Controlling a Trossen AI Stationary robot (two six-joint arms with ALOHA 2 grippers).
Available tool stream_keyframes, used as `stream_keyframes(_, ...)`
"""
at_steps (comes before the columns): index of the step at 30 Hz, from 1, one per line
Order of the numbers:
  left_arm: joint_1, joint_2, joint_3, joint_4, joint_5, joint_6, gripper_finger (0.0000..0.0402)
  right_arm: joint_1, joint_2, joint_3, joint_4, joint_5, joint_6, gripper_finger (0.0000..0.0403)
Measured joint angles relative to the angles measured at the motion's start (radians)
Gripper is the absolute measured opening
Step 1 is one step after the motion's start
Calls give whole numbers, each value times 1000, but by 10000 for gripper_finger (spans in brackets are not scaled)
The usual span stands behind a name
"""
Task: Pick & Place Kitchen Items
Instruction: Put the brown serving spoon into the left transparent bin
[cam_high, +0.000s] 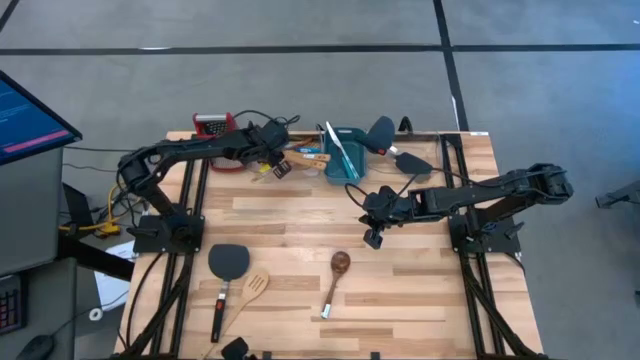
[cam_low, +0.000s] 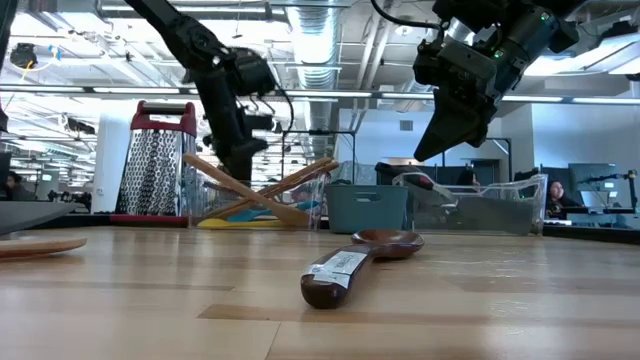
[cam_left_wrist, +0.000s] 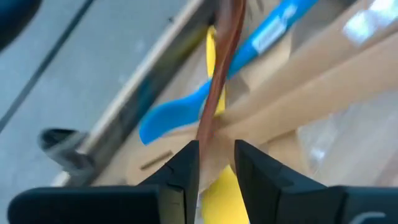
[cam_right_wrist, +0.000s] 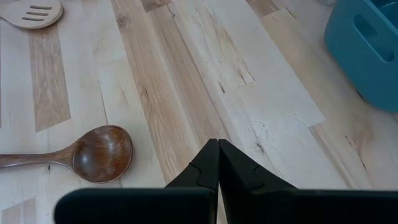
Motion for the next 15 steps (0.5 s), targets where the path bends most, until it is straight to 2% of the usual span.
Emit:
stream_keyframes(8, -25, -215, 2, 2, -2, -2, 85, 0, 0, 0, 0, 0, -23, 0)
stream_keyframes(15, -169, -438, -13, -14, 43, -136, 85, 0, 0, 0, 0, 0, -26, 0)
